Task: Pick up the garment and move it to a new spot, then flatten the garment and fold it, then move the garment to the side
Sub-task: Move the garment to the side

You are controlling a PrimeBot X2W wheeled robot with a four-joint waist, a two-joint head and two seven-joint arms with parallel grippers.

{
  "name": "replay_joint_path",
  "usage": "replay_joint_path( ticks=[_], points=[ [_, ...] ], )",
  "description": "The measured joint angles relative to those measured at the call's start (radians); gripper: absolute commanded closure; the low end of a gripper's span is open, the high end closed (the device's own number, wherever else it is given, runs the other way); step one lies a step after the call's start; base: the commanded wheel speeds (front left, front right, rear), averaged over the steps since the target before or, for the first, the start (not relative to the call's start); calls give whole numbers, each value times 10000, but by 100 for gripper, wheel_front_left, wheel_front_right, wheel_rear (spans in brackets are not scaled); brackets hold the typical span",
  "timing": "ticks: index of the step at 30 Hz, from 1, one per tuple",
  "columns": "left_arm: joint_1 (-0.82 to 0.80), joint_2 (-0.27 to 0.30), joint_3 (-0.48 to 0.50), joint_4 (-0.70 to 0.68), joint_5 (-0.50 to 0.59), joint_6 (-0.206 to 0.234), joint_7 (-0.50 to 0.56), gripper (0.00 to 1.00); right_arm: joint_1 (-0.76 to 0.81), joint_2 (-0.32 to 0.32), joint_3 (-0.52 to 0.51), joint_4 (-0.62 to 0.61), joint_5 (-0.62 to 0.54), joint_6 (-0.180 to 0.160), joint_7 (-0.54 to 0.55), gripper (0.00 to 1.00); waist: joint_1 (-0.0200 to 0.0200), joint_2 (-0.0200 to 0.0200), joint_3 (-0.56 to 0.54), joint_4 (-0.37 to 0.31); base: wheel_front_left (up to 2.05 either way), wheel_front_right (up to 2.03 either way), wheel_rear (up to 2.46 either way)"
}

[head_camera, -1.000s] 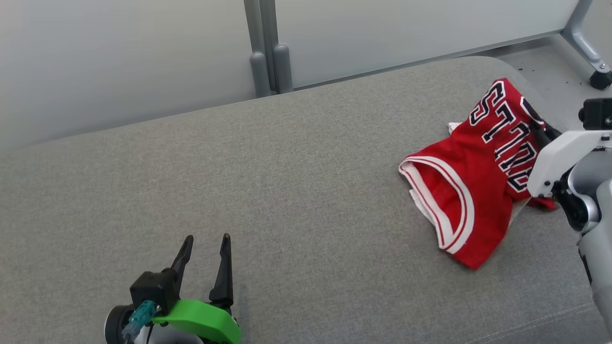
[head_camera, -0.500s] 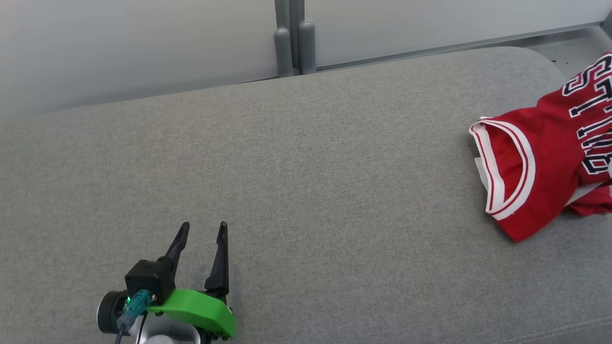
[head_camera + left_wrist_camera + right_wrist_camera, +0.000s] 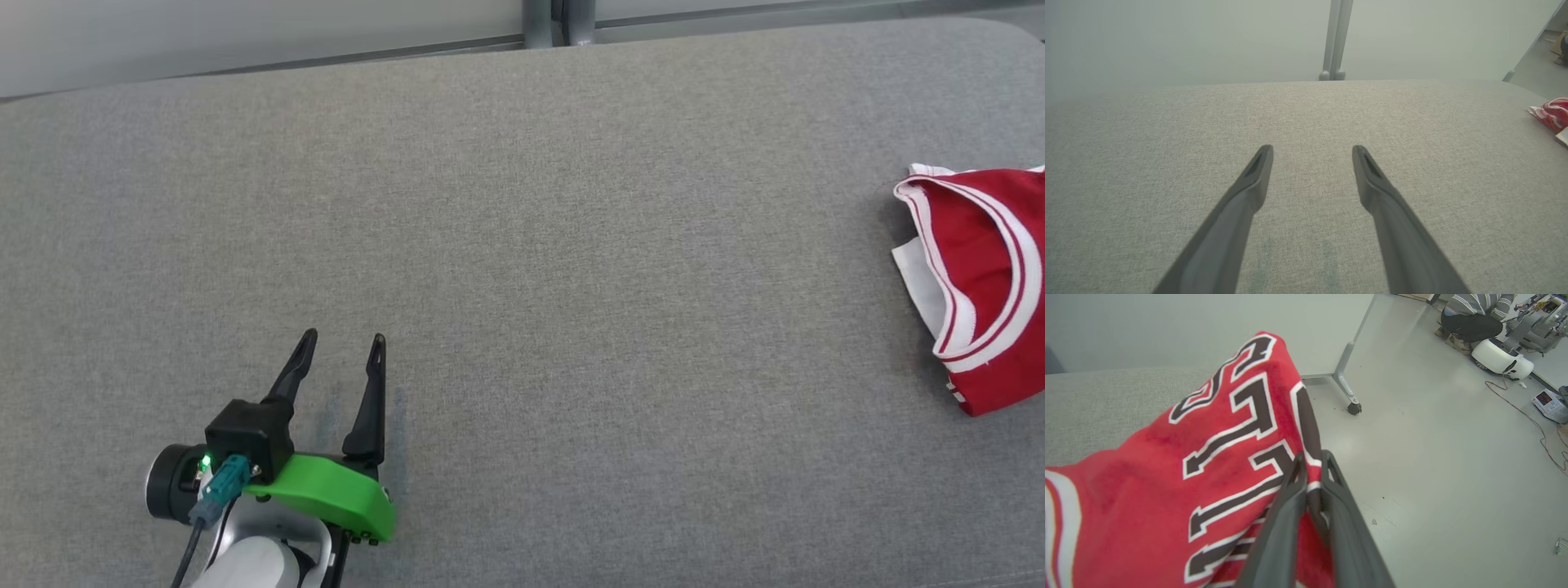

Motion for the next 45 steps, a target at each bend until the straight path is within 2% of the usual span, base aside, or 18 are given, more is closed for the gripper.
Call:
replay_joint_path(
  ticks=[1, 2, 3, 8, 13, 19, 30, 38, 45],
  points=[
    [-43, 35, -12, -36, 33, 4, 48, 0, -60, -54, -205, 155, -221, 0, -42, 69, 0, 0, 97, 45, 0, 0, 0],
    [-74, 65, -21, -73, 67, 27, 63, 0, -81, -102, -405, 263, -466, 0, -130, 13, 0, 0, 187, 88, 0, 0, 0],
    [-101, 86, -29, -105, 86, 31, 117, 0, -96, -144, -608, 351, -742, 0, -265, 0, 0, 0, 273, 129, 0, 0, 0],
    [-159, 163, -36, -207, 155, 113, 186, 0, -311, 19, -1601, 692, -1695, 0, -802, 0, 0, 0, 617, 288, 0, 0, 0],
    [-159, 219, -31, -255, 155, 180, 219, 0, -646, 688, -1661, 1118, -2136, 0, -1258, 0, 0, 0, 682, 155, 0, 0, 0],
    [-158, 209, 42, -265, 94, 211, 138, 0, -1244, 1208, -756, 1365, -2004, 0, -1933, 0, 0, 0, 420, -110, 0, 0, 0],
    [170, -307, 1022, -230, -1003, -113, -562, 0, -1662, 1835, 1860, 899, -370, 0, -2339, 0, 0, 0, -592, -379, 0, 0, 0],
    [678, -570, 1649, 23, -1241, -205, -752, 0, -1103, 2077, 3827, -451, 1417, 0, -2082, 0, 0, 0, -1465, -487, 0, 0, 0],
    [1321, -704, 2247, 104, -1014, -84, -800, 0, 559, 2243, 4228, -2161, 2194, 0, -1592, 0, 0, 0, -2156, -479, 0, 0, 0]
  ],
)
